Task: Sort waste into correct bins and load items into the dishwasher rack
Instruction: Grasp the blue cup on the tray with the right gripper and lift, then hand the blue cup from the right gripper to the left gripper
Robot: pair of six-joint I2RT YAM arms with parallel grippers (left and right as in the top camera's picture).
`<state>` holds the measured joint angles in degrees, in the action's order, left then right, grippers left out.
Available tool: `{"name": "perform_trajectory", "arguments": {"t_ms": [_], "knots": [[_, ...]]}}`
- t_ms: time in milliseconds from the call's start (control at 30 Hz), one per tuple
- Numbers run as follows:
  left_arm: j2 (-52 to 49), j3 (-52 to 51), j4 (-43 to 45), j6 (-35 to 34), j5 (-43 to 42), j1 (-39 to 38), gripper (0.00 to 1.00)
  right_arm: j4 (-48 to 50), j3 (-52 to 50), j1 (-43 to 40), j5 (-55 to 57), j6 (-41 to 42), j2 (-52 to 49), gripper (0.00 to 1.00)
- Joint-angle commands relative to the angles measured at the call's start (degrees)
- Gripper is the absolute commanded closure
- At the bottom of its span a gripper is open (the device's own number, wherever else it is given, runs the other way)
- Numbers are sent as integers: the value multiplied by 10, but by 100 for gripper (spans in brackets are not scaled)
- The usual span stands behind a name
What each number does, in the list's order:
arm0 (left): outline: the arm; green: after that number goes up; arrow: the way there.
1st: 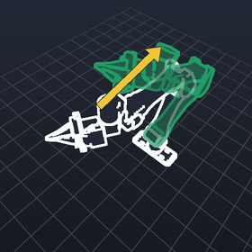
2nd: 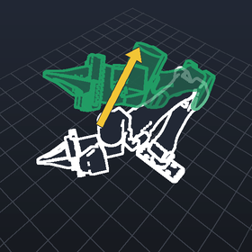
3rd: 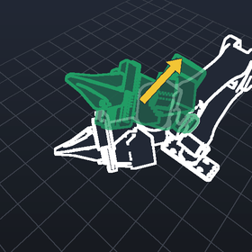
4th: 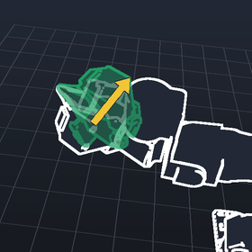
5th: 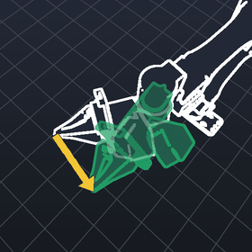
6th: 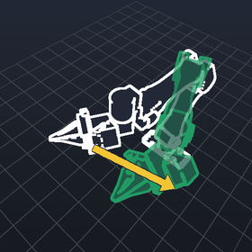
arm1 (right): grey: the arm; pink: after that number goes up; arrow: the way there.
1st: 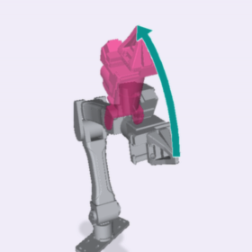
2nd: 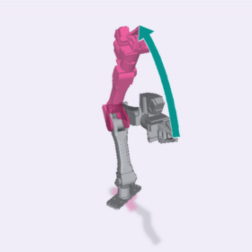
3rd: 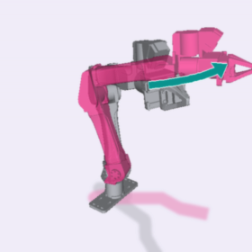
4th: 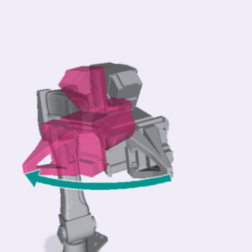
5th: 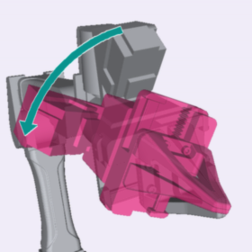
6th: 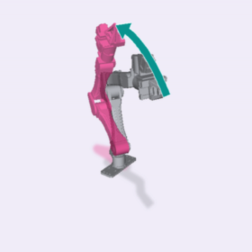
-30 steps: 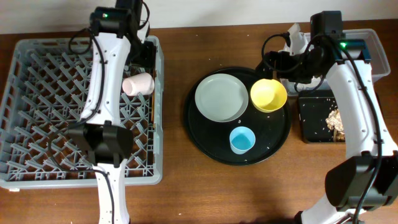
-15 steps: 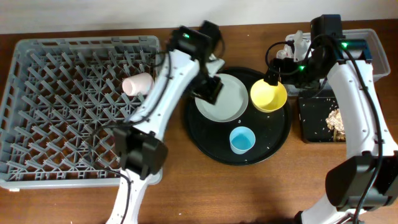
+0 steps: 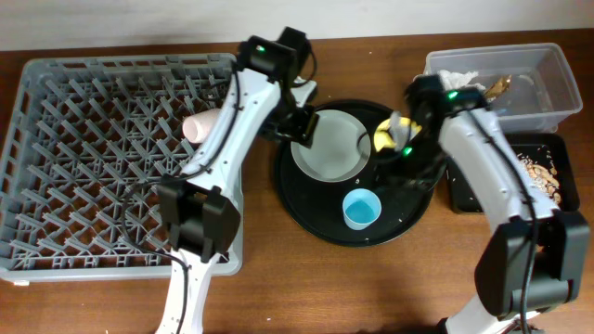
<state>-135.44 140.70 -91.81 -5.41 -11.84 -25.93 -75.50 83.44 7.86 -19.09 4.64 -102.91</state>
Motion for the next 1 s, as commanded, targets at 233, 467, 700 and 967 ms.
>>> {"name": "perform_trajectory", "arguments": {"t_ms": [233, 467, 700, 967], "knots": [[6, -3, 9, -8, -7, 21, 32, 120, -117, 7, -1, 21, 5, 93], [12, 6, 7, 9, -90, 45, 33, 136, -88, -8, -151, -10, 31, 96], [39, 23, -2, 198, -599, 164, 19, 309, -55, -127, -523, 5, 66, 96], [39, 23, -6, 231, -774, 154, 13, 574, -55, -64, -519, 186, 65, 96]]}}
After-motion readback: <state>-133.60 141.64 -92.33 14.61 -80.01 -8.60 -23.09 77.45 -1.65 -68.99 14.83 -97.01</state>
